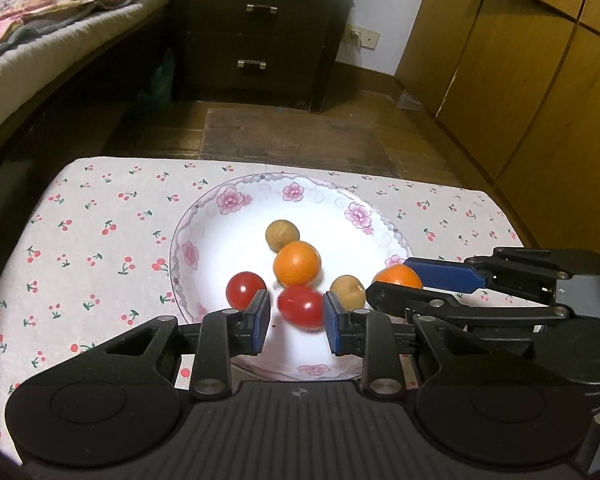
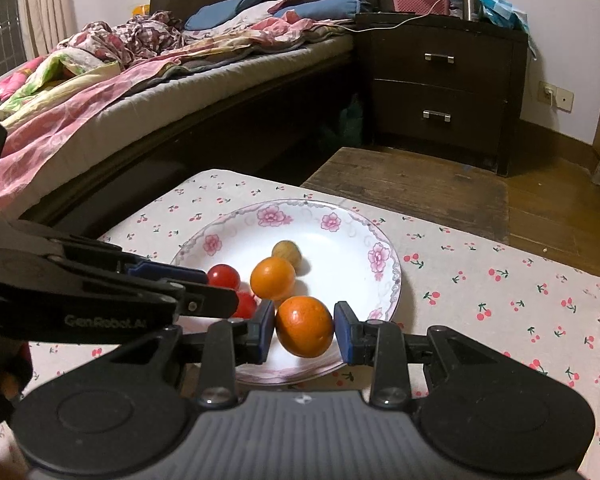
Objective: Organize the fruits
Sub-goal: 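Carry both fruits over the white bowl and open both tools, then move both tools back toward the remaining fruit pile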
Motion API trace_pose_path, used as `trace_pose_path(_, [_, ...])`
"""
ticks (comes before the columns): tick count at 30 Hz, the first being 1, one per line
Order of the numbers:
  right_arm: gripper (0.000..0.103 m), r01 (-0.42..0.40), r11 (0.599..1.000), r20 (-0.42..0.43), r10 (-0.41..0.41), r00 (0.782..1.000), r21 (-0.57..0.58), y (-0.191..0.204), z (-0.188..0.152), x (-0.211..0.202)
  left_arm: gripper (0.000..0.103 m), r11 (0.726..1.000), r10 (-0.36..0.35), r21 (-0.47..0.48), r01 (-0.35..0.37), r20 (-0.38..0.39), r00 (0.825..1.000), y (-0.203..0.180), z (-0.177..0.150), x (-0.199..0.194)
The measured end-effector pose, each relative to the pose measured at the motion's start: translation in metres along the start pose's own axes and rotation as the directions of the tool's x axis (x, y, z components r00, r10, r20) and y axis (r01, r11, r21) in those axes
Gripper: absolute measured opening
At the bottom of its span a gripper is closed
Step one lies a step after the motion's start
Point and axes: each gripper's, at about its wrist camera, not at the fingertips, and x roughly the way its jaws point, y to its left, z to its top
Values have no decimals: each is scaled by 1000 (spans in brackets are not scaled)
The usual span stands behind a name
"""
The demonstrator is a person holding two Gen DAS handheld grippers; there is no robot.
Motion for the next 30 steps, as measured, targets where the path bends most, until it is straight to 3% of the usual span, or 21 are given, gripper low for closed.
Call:
trace_pose_path(16, [53, 10, 1000, 30, -9, 1000, -18, 4, 2, -11, 39, 1000, -5, -13, 5, 30, 1000, 3, 2, -14])
trace_pose_path(30, [53, -40, 998, 48, 43, 998, -57, 30, -3, -47, 42, 1000, 4, -5, -4, 40, 999, 7, -23, -60])
